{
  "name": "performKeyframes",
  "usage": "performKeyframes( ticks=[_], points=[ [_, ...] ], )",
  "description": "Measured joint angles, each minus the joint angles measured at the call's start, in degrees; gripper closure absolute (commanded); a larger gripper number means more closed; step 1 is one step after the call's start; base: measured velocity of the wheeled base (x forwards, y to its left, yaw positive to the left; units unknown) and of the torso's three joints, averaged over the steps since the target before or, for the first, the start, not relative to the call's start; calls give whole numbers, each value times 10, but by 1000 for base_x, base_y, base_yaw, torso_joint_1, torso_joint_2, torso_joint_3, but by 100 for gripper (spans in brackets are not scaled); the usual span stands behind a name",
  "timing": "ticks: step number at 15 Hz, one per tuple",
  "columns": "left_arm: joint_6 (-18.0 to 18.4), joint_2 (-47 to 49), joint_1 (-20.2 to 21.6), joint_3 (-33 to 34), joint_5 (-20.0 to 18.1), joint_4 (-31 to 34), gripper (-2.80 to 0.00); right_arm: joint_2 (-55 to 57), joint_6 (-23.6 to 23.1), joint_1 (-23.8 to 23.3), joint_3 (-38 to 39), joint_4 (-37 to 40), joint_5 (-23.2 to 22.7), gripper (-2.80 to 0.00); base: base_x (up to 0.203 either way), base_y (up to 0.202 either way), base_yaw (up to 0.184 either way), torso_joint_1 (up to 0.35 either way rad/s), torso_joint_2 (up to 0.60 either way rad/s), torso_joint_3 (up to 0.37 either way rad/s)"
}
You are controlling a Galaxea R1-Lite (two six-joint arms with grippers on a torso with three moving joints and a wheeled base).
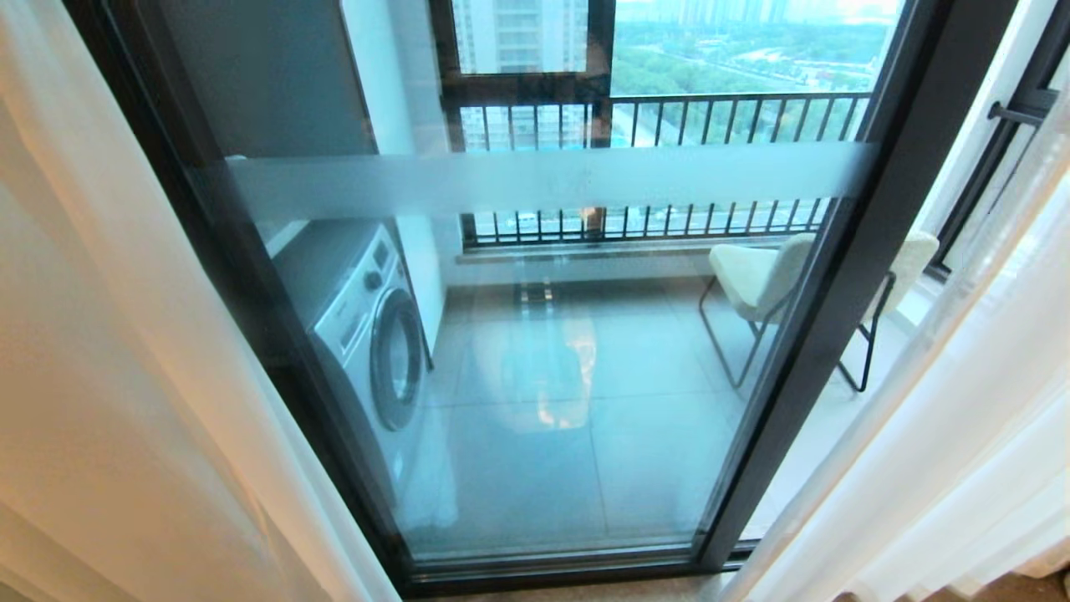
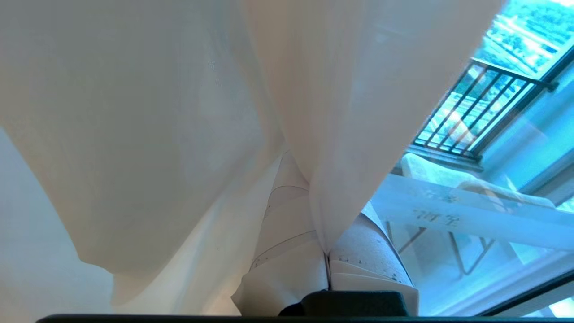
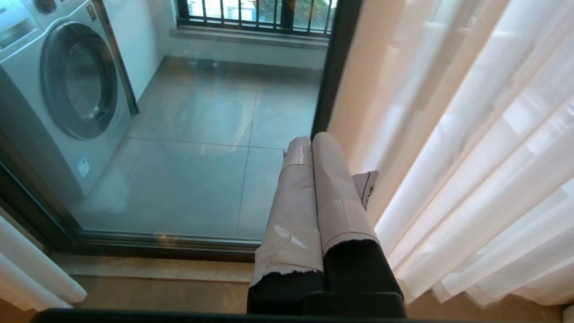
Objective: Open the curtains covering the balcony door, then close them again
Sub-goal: Close the inner curtains on both sides
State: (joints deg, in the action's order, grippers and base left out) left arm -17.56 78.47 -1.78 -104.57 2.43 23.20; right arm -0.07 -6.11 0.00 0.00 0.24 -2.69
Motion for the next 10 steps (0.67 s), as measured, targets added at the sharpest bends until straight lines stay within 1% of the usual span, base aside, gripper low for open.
performKeyframes(
  ticks=[4,10],
  points=[
    [0,5,0,-11,2,-3,0,0,0,0,0,0,0,0,0,-181,0,-1,3,2],
    [0,25,2,-56,3,-6,0,0,0,0,0,0,0,0,0,-183,0,2,3,2]
  ],
)
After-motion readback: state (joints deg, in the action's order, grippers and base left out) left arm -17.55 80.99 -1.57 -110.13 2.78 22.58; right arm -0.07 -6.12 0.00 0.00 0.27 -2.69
